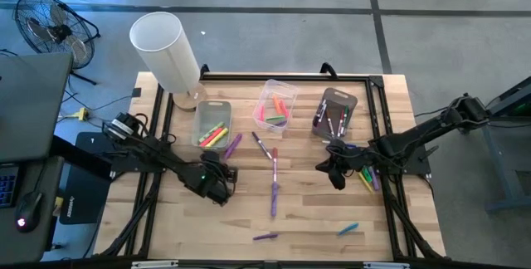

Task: Pick & Place Markers
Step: Put the violet highlighter into the gray bin

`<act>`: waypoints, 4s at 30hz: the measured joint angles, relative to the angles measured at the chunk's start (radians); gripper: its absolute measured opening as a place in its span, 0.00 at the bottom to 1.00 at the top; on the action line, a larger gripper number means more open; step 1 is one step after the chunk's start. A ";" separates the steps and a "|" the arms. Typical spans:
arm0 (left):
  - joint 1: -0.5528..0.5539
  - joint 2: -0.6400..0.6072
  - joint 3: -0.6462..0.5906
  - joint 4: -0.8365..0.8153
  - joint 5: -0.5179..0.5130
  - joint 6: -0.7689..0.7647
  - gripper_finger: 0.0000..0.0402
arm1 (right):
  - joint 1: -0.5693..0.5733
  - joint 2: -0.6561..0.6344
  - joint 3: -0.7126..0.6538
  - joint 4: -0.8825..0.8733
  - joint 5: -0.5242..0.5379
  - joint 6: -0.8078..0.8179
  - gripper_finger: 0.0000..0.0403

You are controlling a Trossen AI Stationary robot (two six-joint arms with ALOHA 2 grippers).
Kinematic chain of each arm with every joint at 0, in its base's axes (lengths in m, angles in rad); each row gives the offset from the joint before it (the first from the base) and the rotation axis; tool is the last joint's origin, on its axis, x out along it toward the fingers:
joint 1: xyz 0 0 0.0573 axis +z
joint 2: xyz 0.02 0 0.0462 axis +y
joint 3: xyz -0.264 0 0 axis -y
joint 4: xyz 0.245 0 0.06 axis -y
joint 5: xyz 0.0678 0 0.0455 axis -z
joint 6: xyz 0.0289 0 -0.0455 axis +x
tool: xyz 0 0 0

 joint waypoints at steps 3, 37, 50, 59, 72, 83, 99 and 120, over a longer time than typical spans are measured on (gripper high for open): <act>0.002 0.006 -0.005 0.028 -0.082 0.034 0.30 | 0.000 0.000 0.000 0.006 -0.001 0.001 0.00; 0.232 0.005 0.443 0.111 0.268 0.883 0.30 | 0.000 0.000 0.000 0.019 -0.033 -0.033 0.00; 0.599 0.127 0.726 -0.292 0.661 1.316 0.30 | 0.000 0.001 0.000 0.019 -0.055 -0.052 0.00; 0.620 0.228 0.750 -0.458 0.601 1.424 0.30 | 0.000 0.001 0.000 0.020 -0.086 -0.058 0.01; 0.617 0.239 0.752 -0.499 0.336 1.529 0.30 | -0.001 0.001 0.000 0.031 -0.080 -0.053 0.00; 0.603 0.301 0.751 -0.554 0.276 1.796 0.30 | -0.001 0.001 0.000 0.049 -0.079 -0.047 0.00; 0.603 0.343 0.750 -0.564 0.331 1.646 0.30 | -0.001 0.001 0.000 0.050 -0.078 -0.049 0.01; 0.587 0.403 0.749 -0.589 0.378 1.627 0.30 | 0.000 0.001 0.000 0.050 -0.081 -0.032 0.00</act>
